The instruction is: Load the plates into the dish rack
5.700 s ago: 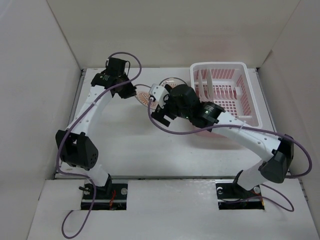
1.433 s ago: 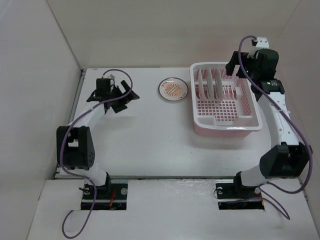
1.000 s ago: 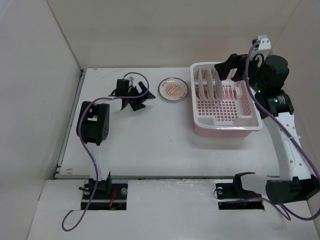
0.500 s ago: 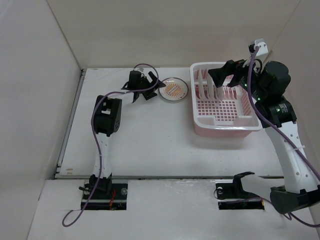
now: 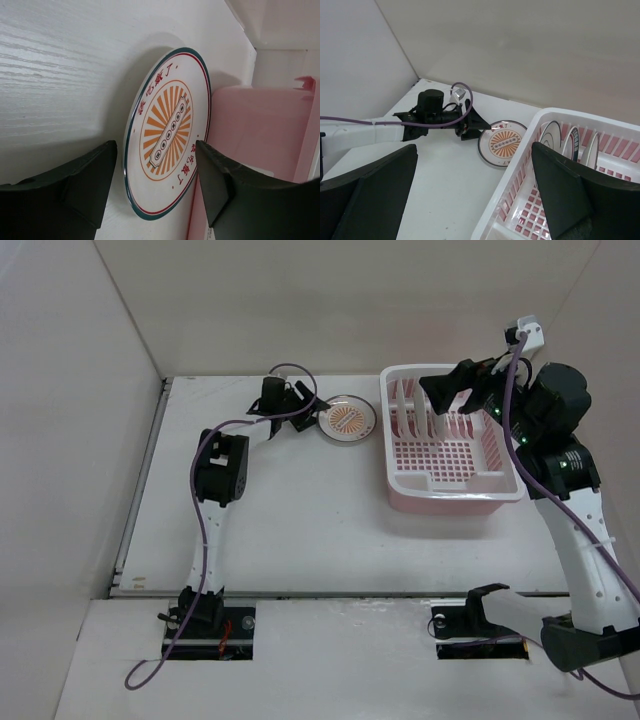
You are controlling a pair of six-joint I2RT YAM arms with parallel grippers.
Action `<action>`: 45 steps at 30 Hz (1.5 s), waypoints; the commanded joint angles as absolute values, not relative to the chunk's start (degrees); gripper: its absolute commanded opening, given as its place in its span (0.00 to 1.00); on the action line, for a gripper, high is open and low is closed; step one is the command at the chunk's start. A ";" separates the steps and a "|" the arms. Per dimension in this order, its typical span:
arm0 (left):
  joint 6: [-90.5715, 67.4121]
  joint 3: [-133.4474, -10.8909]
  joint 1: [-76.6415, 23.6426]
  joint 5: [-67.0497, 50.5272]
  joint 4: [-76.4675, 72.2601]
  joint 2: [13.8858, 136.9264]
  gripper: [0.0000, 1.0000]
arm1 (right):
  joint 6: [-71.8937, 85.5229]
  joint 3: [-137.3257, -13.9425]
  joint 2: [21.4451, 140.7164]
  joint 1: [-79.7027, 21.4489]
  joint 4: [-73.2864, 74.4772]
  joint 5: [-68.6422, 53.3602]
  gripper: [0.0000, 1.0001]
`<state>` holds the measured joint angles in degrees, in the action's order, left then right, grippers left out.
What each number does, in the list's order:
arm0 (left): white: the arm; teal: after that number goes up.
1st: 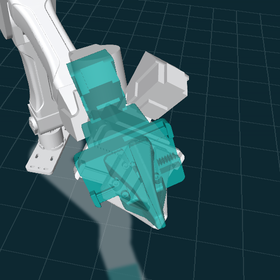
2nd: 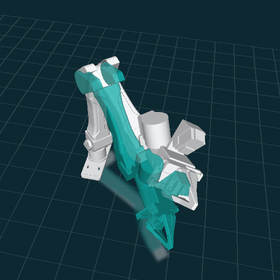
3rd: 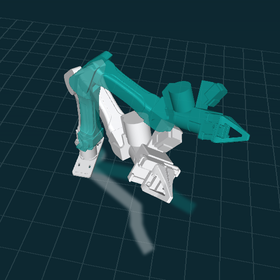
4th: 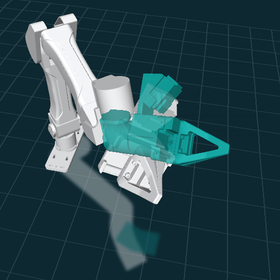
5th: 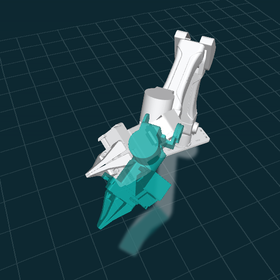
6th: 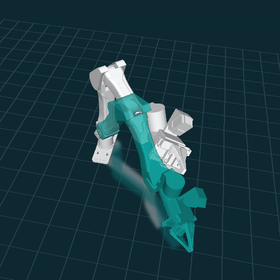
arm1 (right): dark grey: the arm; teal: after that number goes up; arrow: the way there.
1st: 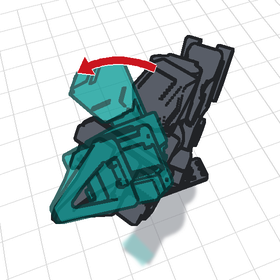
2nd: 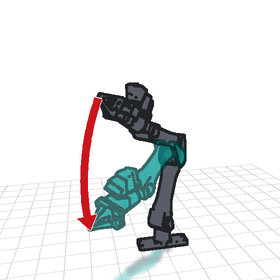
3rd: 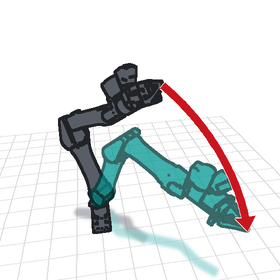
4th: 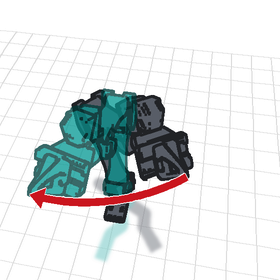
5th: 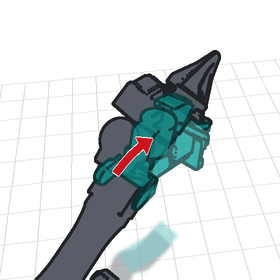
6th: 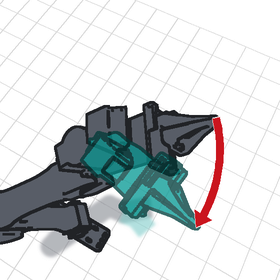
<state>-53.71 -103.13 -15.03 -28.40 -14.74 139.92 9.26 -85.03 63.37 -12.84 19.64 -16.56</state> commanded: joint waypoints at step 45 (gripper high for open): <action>-42.98 -97.47 -11.34 -10.36 45.70 93.53 0.00 | -26.54 -90.17 94.64 -52.38 17.14 10.63 1.00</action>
